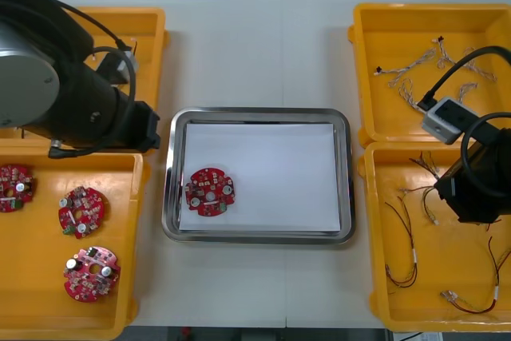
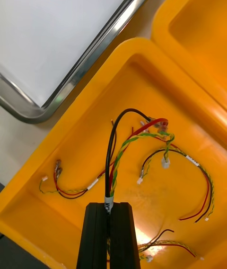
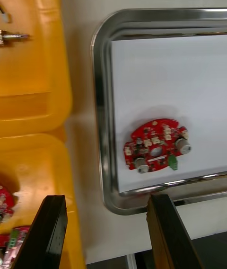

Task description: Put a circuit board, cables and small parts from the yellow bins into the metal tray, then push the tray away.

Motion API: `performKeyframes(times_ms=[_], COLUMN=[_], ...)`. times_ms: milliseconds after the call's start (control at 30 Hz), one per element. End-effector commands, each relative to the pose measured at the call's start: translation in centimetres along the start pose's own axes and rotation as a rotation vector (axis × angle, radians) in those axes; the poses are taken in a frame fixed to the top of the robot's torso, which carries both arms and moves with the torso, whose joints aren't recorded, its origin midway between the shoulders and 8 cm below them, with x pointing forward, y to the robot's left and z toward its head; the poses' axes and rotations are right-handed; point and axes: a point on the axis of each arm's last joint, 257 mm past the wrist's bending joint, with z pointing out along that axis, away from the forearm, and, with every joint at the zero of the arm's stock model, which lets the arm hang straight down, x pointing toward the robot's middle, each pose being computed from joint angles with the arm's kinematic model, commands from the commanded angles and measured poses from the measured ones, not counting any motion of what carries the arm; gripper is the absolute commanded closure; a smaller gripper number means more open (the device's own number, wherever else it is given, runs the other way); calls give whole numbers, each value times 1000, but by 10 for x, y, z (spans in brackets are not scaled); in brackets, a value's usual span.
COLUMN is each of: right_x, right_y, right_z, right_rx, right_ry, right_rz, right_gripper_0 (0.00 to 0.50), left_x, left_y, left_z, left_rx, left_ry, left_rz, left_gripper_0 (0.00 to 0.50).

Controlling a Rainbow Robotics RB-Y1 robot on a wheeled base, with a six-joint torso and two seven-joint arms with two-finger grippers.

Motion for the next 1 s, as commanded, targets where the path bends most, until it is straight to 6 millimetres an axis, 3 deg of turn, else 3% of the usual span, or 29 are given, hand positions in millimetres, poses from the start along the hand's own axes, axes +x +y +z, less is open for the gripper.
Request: performKeyframes(times_ms=[33, 233, 500, 733, 900, 1000], right_x=[-8, -29, -57, -87, -103, -112], right_y=[12, 32, 58, 82, 92, 100], right_z=[-2, 1, 14, 33, 46, 53], right_rx=[19, 10, 13, -39, -49, -62], right_ry=[27, 26, 8, -32, -34, -39], right_rz=[-92, -221, -384, -506, -628, -685], right_gripper_0=[500, 500, 500, 500, 500, 500], left_x=[-1, 1, 6, 7, 5, -5], left_y=[49, 92, 129, 155, 169, 174], left_z=[-22, -38, -50, -56, -50, -48], left_rx=[-42, -71, -92, -104, -106, -100], left_ry=[-32, -50, -69, -78, -48, -46], left_rz=[-26, -14, -8, -26, -61, -44], left_gripper_0=[0, 0, 0, 0, 0, 0])
